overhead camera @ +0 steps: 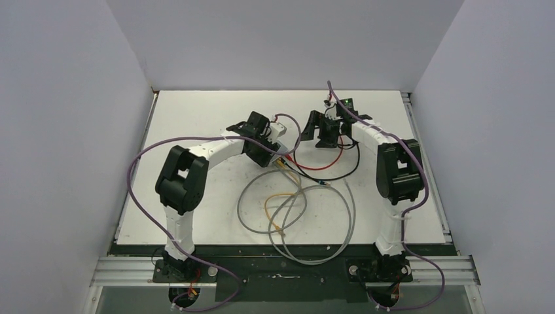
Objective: Pull the plug from the switch port
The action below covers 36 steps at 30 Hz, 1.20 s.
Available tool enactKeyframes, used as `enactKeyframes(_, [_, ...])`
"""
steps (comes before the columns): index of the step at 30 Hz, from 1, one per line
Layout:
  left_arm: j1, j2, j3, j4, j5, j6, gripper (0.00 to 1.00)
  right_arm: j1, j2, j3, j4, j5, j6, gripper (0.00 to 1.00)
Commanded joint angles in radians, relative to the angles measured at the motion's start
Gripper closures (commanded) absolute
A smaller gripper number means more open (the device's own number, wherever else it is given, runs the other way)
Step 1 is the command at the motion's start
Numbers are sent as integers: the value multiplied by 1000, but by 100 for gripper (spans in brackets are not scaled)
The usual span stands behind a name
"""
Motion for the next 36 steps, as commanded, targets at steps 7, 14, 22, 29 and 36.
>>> enactKeyframes(7, [-29, -91, 3, 57, -3, -22, 39, 46, 100, 152, 4, -94, 78, 8])
enactKeyframes(14, [-19, -68, 66, 31, -26, -19, 22, 51, 158, 201, 16, -101, 91, 9])
enactKeyframes(22, [86, -93, 75, 67, 126, -346, 20, 89, 275, 355, -20, -128, 86, 7])
enactKeyframes(29, [214, -98, -54, 223, 324, -630, 19, 123, 316, 373, -38, -164, 75, 2])
enactKeyframes(36, [278, -80, -48, 205, 355, -614, 19, 171, 394, 473, -141, -184, -13, 6])
